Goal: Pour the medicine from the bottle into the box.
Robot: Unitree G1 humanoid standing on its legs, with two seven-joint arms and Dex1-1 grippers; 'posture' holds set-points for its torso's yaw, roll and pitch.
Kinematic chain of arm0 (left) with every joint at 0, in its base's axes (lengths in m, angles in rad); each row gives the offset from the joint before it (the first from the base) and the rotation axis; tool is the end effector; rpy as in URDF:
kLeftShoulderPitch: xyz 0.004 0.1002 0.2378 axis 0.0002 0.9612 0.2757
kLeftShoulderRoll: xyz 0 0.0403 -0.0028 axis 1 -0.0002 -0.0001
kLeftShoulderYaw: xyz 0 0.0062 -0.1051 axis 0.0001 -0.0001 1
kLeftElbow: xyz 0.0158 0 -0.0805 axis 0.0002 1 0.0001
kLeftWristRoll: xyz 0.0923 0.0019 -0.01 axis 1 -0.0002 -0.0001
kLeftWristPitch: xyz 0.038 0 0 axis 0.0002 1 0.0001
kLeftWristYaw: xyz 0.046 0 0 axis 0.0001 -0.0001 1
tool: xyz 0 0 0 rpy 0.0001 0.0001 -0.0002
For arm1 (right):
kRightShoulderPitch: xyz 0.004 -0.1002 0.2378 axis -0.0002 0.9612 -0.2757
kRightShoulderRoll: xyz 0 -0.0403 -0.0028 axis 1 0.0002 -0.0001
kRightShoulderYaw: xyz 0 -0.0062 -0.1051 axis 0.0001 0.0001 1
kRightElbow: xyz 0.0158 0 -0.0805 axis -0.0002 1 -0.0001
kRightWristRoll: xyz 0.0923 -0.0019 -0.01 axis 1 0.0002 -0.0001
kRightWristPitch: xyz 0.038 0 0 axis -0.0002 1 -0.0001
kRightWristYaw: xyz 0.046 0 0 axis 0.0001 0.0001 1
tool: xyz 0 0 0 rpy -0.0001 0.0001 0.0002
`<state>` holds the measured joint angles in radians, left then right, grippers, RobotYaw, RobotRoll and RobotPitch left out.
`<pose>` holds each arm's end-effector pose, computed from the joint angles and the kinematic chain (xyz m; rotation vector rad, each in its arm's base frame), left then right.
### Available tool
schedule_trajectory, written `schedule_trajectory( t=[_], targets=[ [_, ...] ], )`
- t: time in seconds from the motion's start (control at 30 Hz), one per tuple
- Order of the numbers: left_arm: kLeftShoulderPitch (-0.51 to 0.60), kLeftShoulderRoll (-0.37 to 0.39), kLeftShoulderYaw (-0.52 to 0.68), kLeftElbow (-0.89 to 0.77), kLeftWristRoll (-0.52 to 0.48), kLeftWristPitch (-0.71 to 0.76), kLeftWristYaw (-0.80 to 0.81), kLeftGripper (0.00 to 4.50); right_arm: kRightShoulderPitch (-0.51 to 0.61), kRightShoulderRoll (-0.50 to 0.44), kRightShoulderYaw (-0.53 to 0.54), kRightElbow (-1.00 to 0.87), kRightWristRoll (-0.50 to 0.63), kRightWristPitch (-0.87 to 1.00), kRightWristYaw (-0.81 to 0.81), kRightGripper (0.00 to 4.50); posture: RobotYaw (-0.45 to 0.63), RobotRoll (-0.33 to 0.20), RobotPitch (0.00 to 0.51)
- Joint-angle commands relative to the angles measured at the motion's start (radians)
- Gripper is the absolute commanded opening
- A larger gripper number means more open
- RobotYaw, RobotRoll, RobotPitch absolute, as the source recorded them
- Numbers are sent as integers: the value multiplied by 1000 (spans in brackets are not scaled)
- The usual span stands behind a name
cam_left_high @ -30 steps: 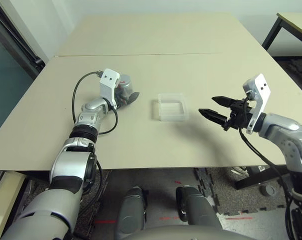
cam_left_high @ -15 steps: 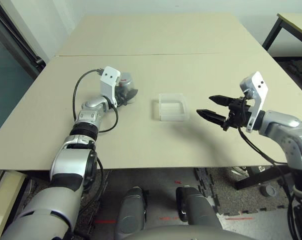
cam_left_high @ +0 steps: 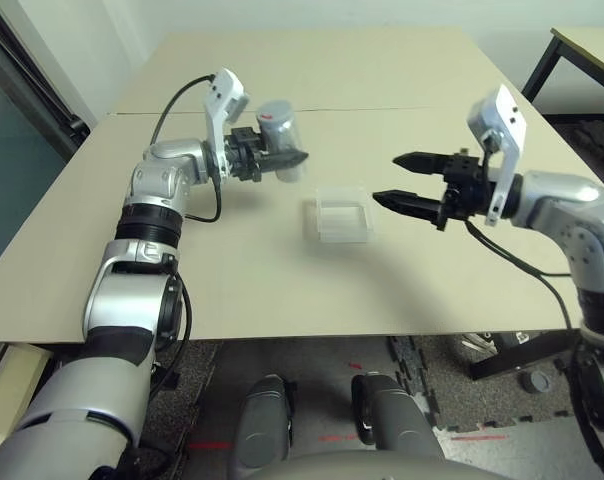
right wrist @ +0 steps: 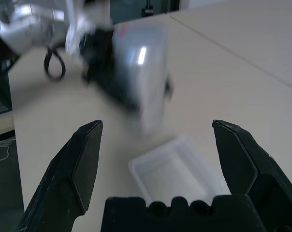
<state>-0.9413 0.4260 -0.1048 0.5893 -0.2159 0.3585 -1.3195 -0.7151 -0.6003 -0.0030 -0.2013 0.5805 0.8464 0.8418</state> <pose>0.3442 0.1882 0.1915 0.1994 0.1779 -1.3271 0.2711 -0.1940 0.2322 -0.1558 0.0488 1.0873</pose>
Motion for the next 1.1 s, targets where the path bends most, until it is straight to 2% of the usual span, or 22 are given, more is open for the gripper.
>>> schedule_trajectory(
  t=[0.03, 0.4, 1.1],
  targets=[
    [20, 8, -56, -32, 30, -39, -38, 2493, -28, 16, 35, 21, 3, 26, 0, 4500, -40, 0, 77],
    [-16, -26, -115, 51, 91, -188, -37, 2493, -65, 53, 91, 15, 0, 59, 8, 4500, -43, 0, 77],
    [-25, -78, -106, 28, 81, -164, -14, 2493, -111, 163, 142, 129, -116, -35, -41, 4500, -19, 0, 74]
  ],
)
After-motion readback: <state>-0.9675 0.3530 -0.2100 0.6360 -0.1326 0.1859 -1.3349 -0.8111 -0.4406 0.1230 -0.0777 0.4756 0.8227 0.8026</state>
